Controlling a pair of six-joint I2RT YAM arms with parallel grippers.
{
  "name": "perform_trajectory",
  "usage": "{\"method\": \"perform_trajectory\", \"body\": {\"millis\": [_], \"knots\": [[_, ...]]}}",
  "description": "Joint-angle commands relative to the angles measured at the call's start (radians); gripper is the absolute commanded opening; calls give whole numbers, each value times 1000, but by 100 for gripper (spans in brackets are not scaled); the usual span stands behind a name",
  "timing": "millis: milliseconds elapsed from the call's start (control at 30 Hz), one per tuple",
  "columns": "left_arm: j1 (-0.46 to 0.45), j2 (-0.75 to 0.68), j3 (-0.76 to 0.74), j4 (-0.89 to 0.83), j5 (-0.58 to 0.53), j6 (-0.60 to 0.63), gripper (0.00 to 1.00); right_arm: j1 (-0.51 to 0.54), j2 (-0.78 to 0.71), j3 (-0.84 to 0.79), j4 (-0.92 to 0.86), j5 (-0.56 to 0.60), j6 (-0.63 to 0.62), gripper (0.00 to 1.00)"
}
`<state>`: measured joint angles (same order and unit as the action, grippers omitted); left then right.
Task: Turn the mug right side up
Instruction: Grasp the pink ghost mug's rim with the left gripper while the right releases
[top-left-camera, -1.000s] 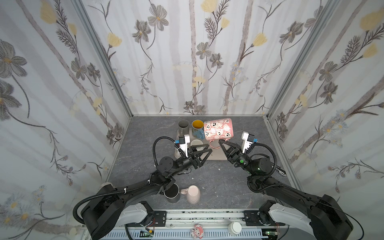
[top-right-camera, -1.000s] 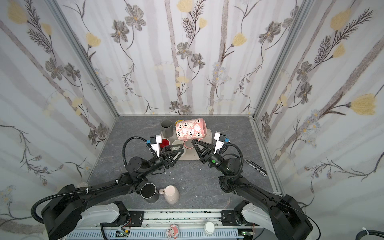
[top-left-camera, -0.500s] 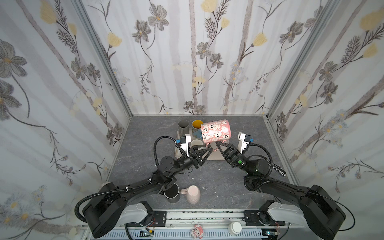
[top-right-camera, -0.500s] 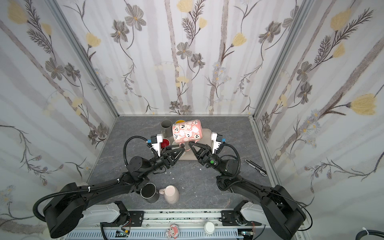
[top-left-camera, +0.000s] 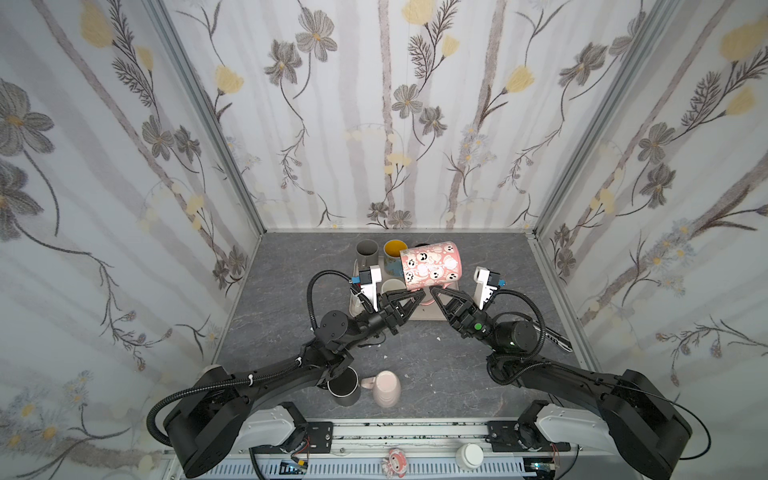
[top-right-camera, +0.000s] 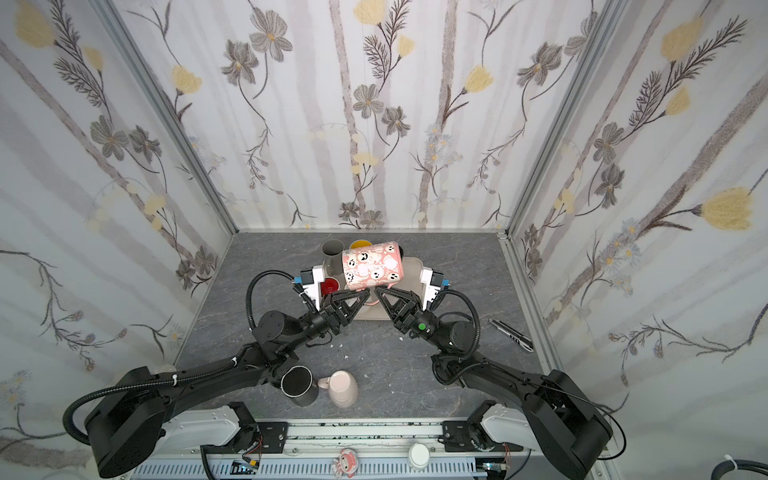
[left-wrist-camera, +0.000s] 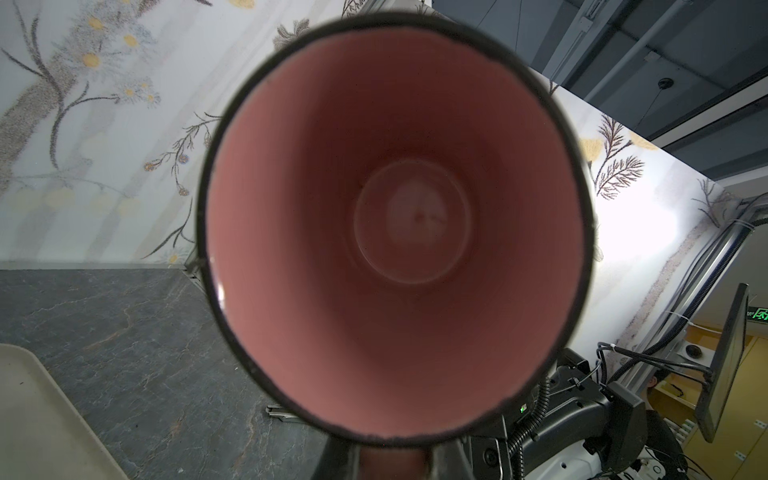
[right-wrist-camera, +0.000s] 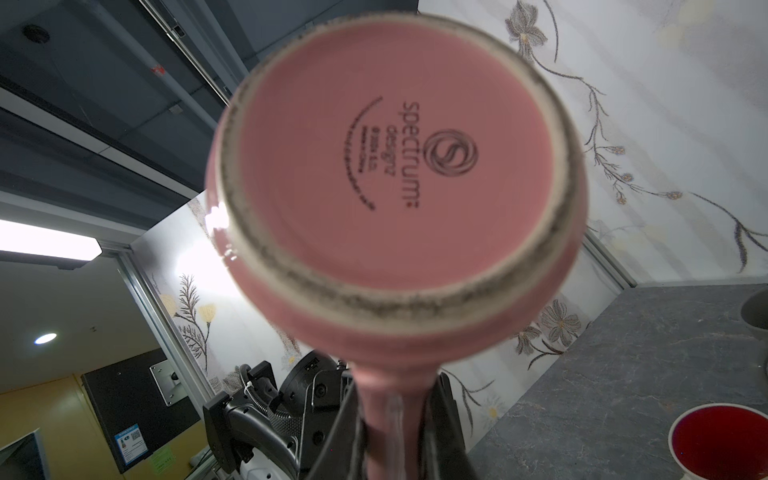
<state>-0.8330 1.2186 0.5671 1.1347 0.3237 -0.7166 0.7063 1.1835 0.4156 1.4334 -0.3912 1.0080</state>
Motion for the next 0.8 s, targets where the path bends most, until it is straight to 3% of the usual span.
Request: {"method": "perform_trajectory", "body": {"millis": [0,133,267,467,767], "knots": [[-7,-19,31,-62,-33,52,0,3,-33,-4,2,-6,-60,11],[-29,-46,62,-174,-76,98,0,2,-97,-11,-125,42,-123,36],[-52,-67,104,-314,-130,141,0,2,-182,-28,-289,122,-190,54],[-86,-87,186,-543,-227,189,0,1,-359,-57,-571,304,-306,59],[-126,13,419,-1025,-420,204,0,-6,-555,-5,-1052,690,-385,60]]}}
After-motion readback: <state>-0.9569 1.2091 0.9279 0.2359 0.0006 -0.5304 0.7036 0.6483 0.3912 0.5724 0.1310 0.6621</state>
